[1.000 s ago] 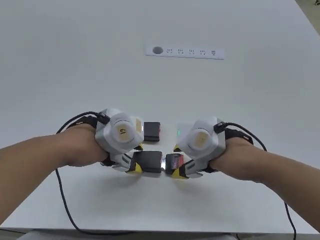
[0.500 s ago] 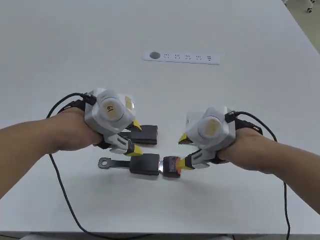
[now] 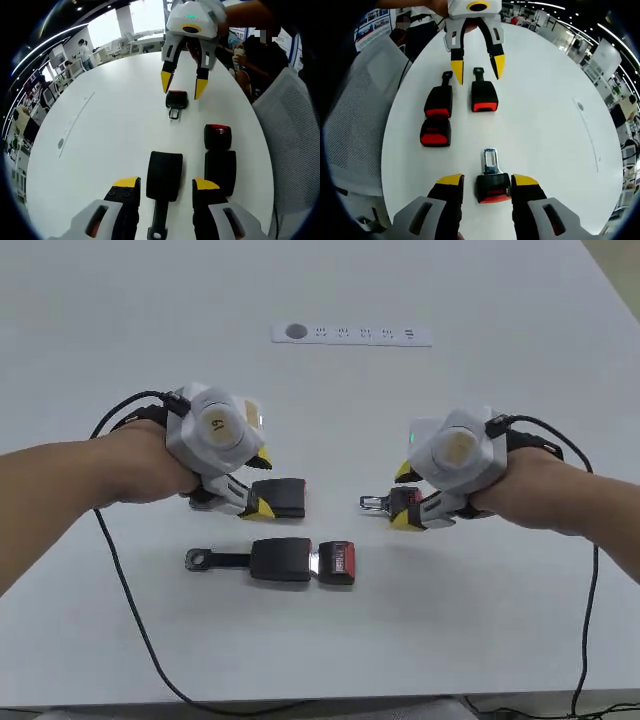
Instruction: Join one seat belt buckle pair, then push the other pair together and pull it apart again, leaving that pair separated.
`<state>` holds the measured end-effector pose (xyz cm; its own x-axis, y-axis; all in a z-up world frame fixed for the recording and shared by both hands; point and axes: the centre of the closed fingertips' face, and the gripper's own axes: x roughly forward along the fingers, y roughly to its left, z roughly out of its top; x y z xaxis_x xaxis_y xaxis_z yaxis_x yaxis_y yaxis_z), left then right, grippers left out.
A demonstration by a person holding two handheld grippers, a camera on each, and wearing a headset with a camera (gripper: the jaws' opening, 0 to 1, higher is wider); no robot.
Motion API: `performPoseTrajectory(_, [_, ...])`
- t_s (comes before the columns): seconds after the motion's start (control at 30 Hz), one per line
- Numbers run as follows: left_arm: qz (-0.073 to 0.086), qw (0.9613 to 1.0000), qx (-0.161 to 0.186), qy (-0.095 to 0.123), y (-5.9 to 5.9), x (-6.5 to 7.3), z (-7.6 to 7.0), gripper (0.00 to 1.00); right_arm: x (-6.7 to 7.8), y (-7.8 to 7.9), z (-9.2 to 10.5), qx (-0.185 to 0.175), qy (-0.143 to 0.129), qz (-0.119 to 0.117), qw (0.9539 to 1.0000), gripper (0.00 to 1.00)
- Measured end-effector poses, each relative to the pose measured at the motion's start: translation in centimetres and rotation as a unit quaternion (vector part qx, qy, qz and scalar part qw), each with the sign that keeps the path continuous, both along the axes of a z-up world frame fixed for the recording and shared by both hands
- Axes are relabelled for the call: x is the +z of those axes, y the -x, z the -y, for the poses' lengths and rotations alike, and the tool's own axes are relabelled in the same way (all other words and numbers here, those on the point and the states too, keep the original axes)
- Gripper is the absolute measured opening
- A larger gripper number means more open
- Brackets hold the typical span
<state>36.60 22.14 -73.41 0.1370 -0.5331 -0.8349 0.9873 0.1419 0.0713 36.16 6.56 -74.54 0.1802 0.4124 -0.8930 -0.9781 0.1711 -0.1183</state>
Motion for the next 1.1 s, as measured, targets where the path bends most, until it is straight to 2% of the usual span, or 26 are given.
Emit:
performPoseTrajectory(0.03, [-0.007,1.0,-0.004,-0.002,0.2,-0.3,0.0,0.42,-0.2,-0.2,0.5,-0.002,0.001,-0.003,1.0,0.36])
performPoseTrajectory(0.17, [-0.015,0.9998,-0.011,-0.012,-0.2,-1.6,-0.1,0.42,-0.9,-0.5,1.4,0.005,0.008,-0.012,0.9999,0.36])
performPoseTrajectory(0.33, [-0.021,0.9996,-0.013,-0.012,-0.6,-2.4,0.2,0.42,-1.3,-0.6,1.5,0.016,0.011,-0.023,0.9995,0.35])
performPoseTrajectory(0.4, [-0.024,0.9995,-0.016,-0.013,-0.5,-2.5,0.2,0.42,-1.5,-0.2,1.4,0.018,0.011,-0.034,0.9992,0.33])
performPoseTrajectory(0.57, [-0.028,0.9993,-0.018,-0.017,-0.4,-2.8,0.1,0.41,-2.6,-0.2,1.3,0.028,0.014,-0.036,0.9989,0.33])
performPoseTrajectory(0.6, [-0.028,0.9993,-0.02,-0.018,-0.4,-2.8,0.1,0.41,-2.7,-0.2,1.3,0.031,0.016,-0.035,0.9988,0.33])
performPoseTrajectory(0.7, [-0.003,0.9986,-0.045,-0.026,-0.7,-3.1,0.0,0.35,-3.1,-0.2,1.5,0.034,0.02,-0.038,0.9985,0.32])
performPoseTrajectory(0.73, [-0.001,0.9982,-0.05,-0.033,-0.7,-3.2,-0.2,0.34,-3.1,-0.2,1.5,0.035,0.019,-0.039,0.9985,0.32])
performPoseTrajectory(0.77, [-0.003,0.9982,-0.05,-0.032,-0.6,-3.3,-0.2,0.34,-3.5,-0.1,1.4,0.036,0.018,-0.042,0.9983,0.32])
performPoseTrajectory(0.83, [-0.007,0.9984,-0.048,-0.03,-0.6,-3.3,-0.1,0.34,-3.4,0.0,1.2,0.036,0.015,-0.046,0.9982,0.31])
performPoseTrajectory(1.03, [-0.012,0.9977,-0.053,-0.04,-0.7,-4.0,-0.5,0.34,-3.6,-0.1,1.2,0.05,0.014,-0.049,0.9975,0.31])
performPoseTrajectory(1.1, [-0.017,0.9979,-0.051,-0.036,-0.8,-4.1,-0.6,0.33,-3.6,-0.2,1.1,0.054,0.014,-0.049,0.9973,0.32])
